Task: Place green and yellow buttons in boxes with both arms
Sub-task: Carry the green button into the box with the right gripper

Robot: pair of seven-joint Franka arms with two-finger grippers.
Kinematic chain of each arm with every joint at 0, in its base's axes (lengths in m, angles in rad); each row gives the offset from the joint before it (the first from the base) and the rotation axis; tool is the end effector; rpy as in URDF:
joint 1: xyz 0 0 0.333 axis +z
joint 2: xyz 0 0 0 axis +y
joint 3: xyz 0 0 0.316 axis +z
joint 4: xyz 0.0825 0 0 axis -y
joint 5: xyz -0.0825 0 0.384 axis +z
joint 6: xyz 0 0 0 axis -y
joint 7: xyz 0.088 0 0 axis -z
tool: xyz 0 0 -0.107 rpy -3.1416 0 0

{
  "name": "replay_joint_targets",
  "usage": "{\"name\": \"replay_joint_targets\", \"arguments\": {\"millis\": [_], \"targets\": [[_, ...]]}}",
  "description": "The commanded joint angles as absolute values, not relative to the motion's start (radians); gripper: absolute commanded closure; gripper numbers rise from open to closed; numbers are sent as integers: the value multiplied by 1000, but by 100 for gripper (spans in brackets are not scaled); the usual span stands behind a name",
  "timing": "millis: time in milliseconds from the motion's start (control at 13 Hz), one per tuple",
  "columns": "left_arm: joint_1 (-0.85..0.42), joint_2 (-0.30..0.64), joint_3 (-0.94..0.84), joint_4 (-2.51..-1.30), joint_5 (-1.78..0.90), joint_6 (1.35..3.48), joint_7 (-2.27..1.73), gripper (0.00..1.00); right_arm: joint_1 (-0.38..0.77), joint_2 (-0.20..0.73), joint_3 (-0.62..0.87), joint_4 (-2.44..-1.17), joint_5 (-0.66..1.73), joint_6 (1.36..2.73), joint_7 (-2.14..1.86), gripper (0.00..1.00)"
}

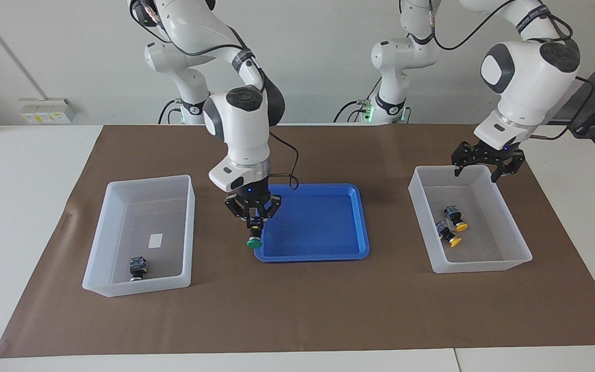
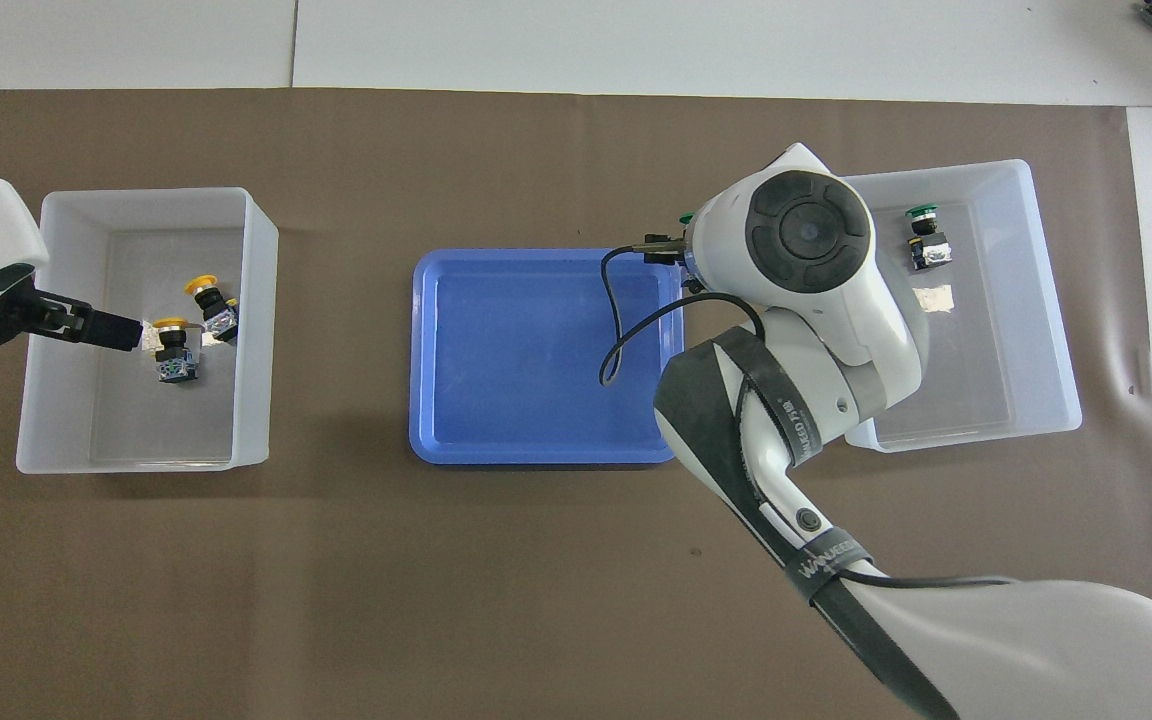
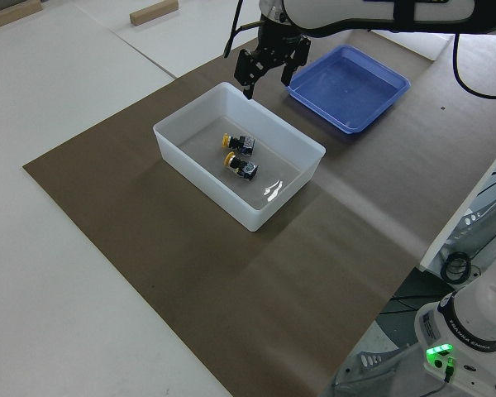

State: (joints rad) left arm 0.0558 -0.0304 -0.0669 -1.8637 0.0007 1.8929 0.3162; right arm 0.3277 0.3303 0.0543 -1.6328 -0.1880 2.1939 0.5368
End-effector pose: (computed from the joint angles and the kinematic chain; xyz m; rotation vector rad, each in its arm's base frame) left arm 0.5593 -0.0065 0.5298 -3.0867 0.5101 -0.0914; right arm 0.6324 0.2425 0.4513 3.0814 -0.1043 0.4226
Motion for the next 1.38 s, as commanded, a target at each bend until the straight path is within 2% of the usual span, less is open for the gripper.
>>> {"name": "replay_joint_targets", "arguments": {"millis": [0,308,615,846,1000,1308], "targets": [[51,-83,-78,-1850,-3,1801,290,0,230,282,67,-1661,-199,2163,429,100],[51,-98,-106,-1804,-14,1735,204,0,129,255,69,-1689,-178,2140,243,100],[54,-80,-101,-1675,-15,1623,170,0,14,256,68,-1730,-107,2175,-10,100],[49,-71,-101,-1646,-17,1591,158,0,-24,279,67,-1785,-109,2293,-60,100],[9,-71,-87,-1635,-18,1585,112,0,-40,316,66,-1789,-109,2338,-69,100],[8,-72,-89,-1628,-37,1585,106,0,-48,376,66,-1789,-110,2425,-94,100]]}}
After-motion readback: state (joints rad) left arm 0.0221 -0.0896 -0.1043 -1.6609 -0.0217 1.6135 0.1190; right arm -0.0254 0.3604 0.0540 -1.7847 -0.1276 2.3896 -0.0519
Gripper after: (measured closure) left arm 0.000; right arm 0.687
